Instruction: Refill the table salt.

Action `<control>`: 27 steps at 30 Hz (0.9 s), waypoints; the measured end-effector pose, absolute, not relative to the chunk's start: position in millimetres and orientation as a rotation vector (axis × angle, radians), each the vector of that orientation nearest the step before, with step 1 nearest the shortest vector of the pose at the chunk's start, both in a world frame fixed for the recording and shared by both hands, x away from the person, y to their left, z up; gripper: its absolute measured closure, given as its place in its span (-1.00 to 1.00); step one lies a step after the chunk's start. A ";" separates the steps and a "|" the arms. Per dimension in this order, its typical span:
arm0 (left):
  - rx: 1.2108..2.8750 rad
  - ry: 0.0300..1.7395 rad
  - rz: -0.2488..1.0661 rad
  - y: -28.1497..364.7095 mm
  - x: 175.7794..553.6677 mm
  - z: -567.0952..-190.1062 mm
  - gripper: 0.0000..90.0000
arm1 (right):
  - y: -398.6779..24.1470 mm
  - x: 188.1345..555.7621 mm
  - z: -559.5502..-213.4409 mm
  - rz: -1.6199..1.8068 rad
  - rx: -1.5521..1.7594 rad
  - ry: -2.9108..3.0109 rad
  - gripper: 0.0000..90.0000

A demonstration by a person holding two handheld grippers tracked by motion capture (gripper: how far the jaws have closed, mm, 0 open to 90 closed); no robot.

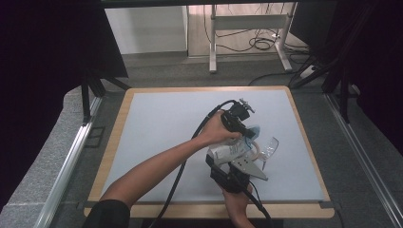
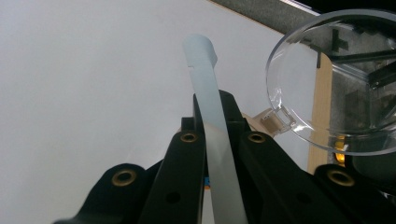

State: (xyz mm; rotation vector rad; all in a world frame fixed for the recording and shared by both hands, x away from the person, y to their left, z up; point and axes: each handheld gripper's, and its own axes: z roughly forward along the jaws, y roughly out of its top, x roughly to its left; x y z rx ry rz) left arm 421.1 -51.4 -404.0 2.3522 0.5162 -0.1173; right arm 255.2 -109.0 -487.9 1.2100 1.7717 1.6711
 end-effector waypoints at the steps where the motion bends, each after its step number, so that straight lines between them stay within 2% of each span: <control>1: 2.349 0.516 -0.120 -51.2 421.1 -404.6 1.00 | -108.8 255.3 -488.8 1.669 1.212 1.773 0.11; 27: 2.306 0.513 -0.129 -35.9 413.1 -404.8 1.00 | -109.4 254.2 -516.4 1.568 1.234 1.864 0.09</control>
